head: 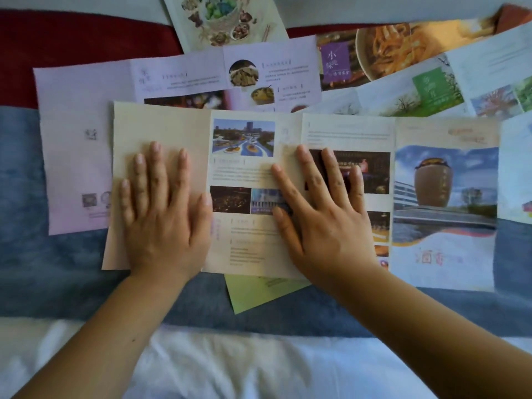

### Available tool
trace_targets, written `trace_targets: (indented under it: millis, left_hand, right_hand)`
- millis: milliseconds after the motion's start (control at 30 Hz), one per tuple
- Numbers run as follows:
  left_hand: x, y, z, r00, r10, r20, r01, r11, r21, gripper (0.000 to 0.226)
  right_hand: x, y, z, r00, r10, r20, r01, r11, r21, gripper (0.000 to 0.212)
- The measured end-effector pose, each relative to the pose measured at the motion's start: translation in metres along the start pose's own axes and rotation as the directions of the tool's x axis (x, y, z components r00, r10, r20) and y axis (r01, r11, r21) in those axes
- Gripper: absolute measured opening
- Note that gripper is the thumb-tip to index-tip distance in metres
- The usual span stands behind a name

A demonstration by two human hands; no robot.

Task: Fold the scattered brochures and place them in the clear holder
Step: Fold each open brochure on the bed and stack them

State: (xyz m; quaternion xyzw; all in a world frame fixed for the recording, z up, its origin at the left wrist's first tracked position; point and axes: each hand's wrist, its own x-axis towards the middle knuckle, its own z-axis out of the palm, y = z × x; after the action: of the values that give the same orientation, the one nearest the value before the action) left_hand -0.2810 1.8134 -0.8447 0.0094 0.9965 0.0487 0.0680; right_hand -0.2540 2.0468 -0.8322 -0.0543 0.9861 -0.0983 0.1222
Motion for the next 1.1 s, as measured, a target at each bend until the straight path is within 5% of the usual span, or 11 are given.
trace_targets:
  millis: [433, 1100]
  left_hand:
    - [-0.006, -0.087, -0.011, 0.991, -0.127, -0.027, 0.124, 0.987, -0.098, 0.074]
    - [-0.008, -0.028, -0.039, 0.983, -0.108, 0.147, 0.170, 0.837, -0.520, 0.082]
  right_hand:
    - [0.019, -0.010, 0.012, 0.998, -0.050, -0.037, 0.046, 0.994, -0.099, 0.063]
    - [0.022, -0.011, 0.004, 0.999, -0.049, -0.004, 0.049, 0.996, -0.074, 0.062]
